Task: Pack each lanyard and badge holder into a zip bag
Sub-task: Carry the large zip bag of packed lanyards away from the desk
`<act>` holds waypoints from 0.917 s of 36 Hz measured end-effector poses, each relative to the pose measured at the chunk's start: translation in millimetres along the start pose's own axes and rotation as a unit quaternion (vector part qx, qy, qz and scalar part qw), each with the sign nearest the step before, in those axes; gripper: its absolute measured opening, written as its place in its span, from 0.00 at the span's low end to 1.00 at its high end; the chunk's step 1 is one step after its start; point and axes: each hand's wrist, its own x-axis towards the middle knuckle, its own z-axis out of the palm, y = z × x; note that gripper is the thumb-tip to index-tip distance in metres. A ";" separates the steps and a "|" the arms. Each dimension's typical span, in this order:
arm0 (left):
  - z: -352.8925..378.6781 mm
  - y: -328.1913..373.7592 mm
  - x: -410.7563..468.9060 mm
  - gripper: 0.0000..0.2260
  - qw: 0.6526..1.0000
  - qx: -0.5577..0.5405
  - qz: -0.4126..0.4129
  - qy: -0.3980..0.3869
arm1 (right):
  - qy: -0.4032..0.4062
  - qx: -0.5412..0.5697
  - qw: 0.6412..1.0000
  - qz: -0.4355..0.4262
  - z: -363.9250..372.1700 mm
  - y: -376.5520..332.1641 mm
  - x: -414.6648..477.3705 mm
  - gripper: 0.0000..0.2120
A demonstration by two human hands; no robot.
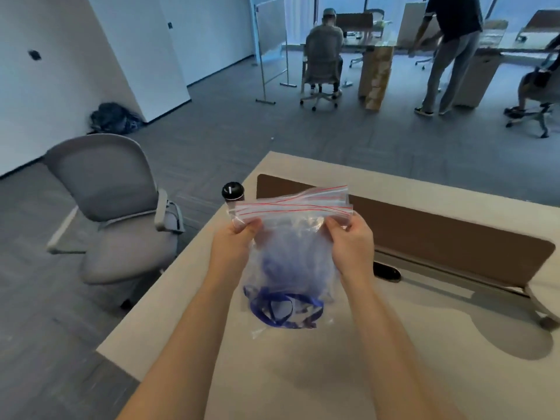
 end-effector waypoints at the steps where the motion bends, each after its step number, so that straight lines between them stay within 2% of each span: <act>1: -13.3 -0.5 -2.4 0.05 1.000 -0.004 0.002 0.009 | -0.013 0.003 1.000 0.002 10.7 -1.7 -6.9 0.04; 10: -155.5 -1.4 -7.6 0.07 0.994 -0.035 0.020 0.102 | -0.116 -0.003 0.993 -0.031 141.7 -22.5 -65.0 0.05; 23: -429.5 -25.5 51.6 0.06 0.980 -0.093 0.027 0.176 | -0.193 -0.037 0.978 -0.069 415.3 -42.7 -155.1 0.05; 25: -469.0 -24.4 62.4 0.05 0.976 -0.097 0.037 0.189 | -0.199 -0.029 0.977 -0.074 457.6 -49.9 -166.4 0.08; 33: -603.6 -37.2 106.4 0.07 0.954 -0.105 0.061 0.273 | -0.279 0.013 0.958 -0.061 614.4 -60.9 -206.2 0.06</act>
